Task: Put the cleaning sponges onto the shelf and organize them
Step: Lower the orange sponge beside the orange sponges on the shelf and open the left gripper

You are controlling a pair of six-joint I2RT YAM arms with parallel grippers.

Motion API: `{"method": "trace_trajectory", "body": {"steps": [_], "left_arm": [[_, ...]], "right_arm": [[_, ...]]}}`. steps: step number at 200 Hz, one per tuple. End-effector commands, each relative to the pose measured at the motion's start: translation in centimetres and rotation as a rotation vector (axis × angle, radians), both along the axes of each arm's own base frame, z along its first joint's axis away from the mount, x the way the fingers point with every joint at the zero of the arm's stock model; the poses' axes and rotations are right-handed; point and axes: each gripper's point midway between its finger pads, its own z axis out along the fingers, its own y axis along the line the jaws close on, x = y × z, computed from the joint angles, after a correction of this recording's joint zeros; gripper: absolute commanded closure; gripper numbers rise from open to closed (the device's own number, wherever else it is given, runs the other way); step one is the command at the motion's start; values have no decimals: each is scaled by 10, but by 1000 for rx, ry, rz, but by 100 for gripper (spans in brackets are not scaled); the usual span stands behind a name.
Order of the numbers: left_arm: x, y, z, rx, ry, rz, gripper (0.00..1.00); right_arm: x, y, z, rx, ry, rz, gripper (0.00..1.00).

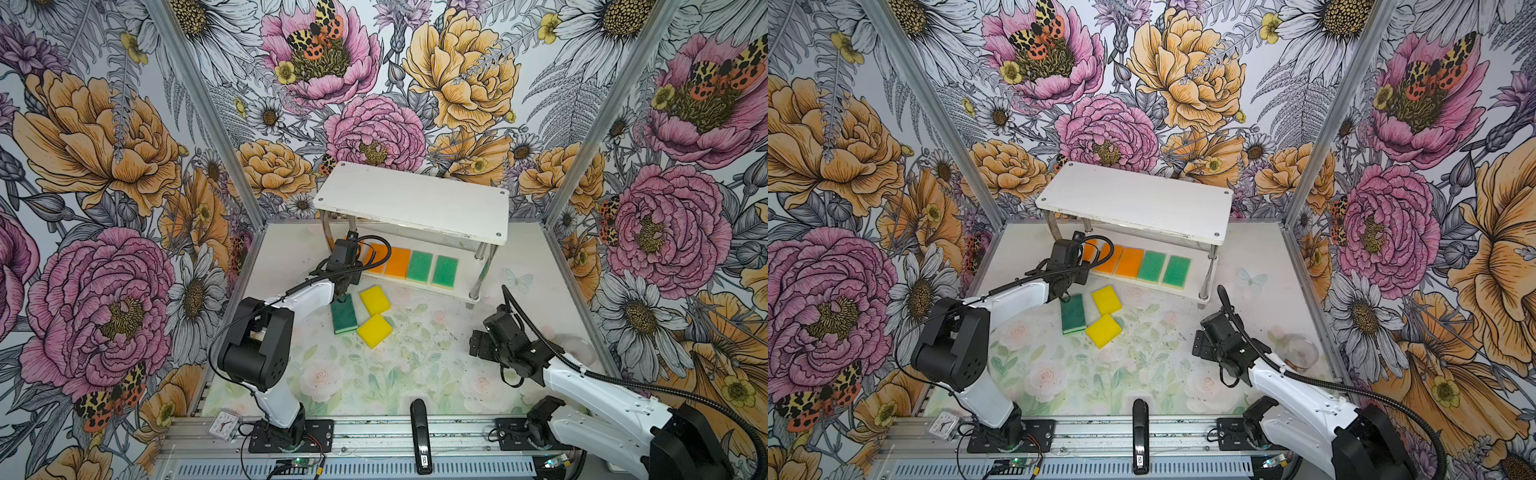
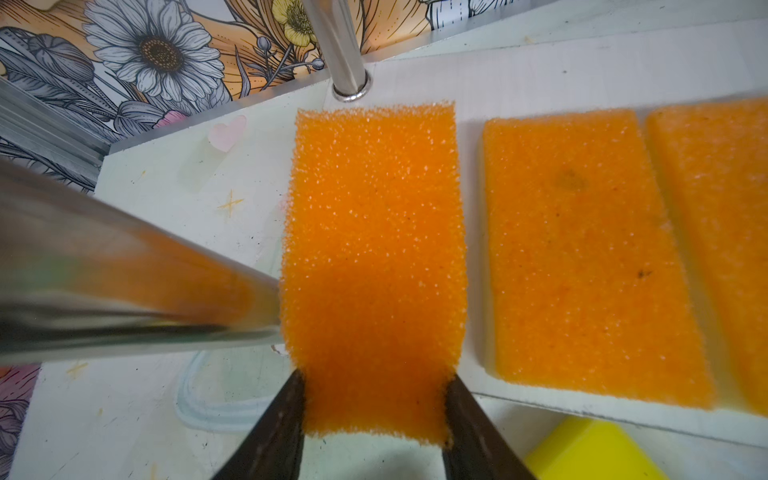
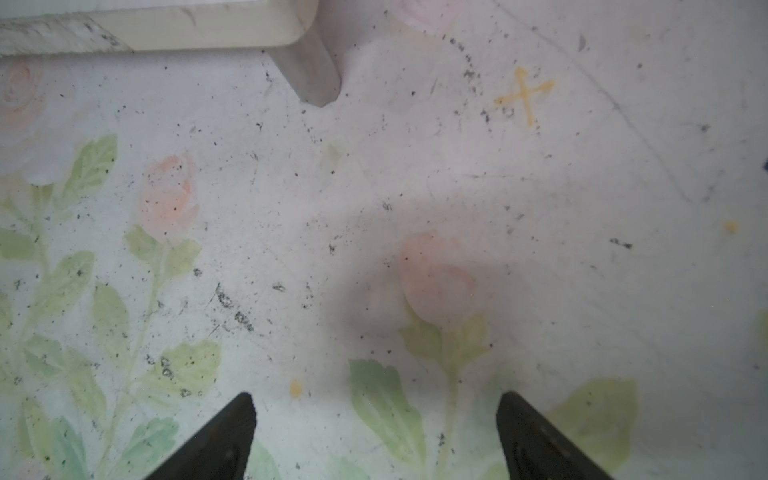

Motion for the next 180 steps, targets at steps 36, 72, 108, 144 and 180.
{"method": "trace_trajectory", "body": {"steps": [36, 72, 108, 144, 180], "left_arm": [[11, -11, 3, -9, -1, -30, 49], [13, -15, -1, 6, 11, -35, 49], [13, -18, -4, 14, 18, -41, 48], [13, -16, -4, 23, 18, -35, 47], [14, -15, -6, 31, 20, -30, 43]], "right_arm": [[7, 1, 10, 11, -36, -1, 7], [7, 2, 10, 13, -37, 2, 7], [6, 1, 10, 14, -41, 1, 7], [5, 0, 9, 13, -38, 1, 7], [5, 0, 9, 13, -38, 0, 7]]}}
